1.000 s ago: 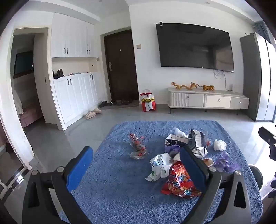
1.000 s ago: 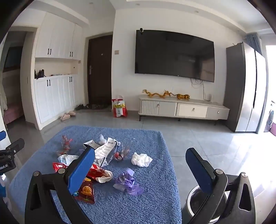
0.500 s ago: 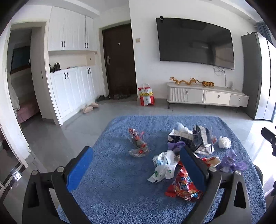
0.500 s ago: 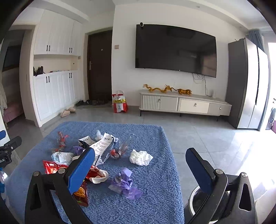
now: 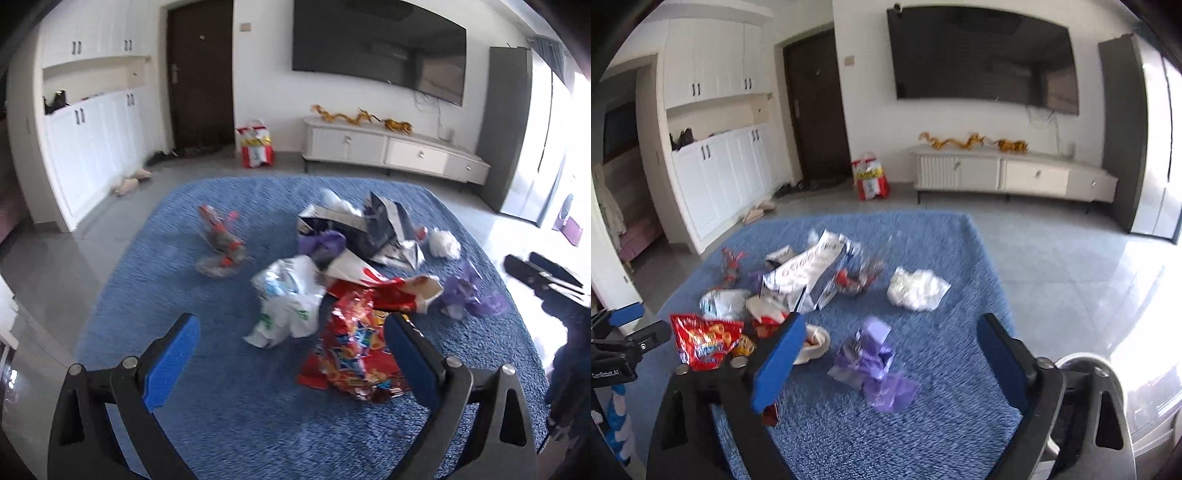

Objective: Collect trash
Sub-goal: 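Grasp the red snack bag with the left tool while the right tool grasps the purple bag, then carry both bags to the white bin and open both tools to drop them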

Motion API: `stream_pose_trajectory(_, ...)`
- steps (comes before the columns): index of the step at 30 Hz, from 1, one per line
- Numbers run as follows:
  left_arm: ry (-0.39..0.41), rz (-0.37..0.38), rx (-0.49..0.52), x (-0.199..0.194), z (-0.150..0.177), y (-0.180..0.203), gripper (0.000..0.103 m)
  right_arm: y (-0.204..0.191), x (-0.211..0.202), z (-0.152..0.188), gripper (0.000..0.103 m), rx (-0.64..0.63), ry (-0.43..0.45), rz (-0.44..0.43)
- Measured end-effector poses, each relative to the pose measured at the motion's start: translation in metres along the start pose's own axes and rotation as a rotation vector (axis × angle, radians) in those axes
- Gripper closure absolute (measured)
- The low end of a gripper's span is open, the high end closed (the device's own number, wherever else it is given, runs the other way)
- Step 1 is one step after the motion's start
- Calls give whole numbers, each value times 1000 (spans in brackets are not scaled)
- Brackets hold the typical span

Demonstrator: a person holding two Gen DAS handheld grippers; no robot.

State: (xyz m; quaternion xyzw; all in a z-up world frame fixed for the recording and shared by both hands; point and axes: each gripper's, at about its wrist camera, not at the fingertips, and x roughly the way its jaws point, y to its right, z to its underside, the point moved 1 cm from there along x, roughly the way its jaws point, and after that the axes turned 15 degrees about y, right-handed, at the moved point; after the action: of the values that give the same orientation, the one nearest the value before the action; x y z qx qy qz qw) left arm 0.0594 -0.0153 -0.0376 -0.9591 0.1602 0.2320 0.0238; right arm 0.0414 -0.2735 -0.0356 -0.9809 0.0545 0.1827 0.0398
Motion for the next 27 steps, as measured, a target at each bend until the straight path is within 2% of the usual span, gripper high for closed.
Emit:
stream_pose_trajectory(2,-13,25,6,7,1,6,6,-4,14,7,22,54,-32,-45)
stream_pose_trajectory(5,-47,53,4,19,4,10,21,-4,31,17,35,64,-98,-65)
stream_pose_trajectory(6,-65,63,-2,24,6,11,29,-5,39,21,40,75,-119,-76)
stream_pose_trajectory(7,-77,69,-7,28,7,13,36,-7,45,25,42,89,-129,-88)
stream_pose_trajectory(8,-94,79,-15,33,9,12,39,-8,48,28,44,98,-140,-96)
stream_pose_trajectory(12,-158,120,-52,46,17,11,65,-13,61,42,52,124,-204,-125)
stream_pose_trajectory(15,-182,144,-69,49,22,11,80,-11,64,46,54,112,-208,-122)
stream_pose_trajectory(21,-147,124,-62,34,16,13,86,-7,51,42,60,128,-178,-150)
stream_pose_trajectory(27,-100,100,-50,5,1,20,87,2,21,33,61,156,-108,-185)
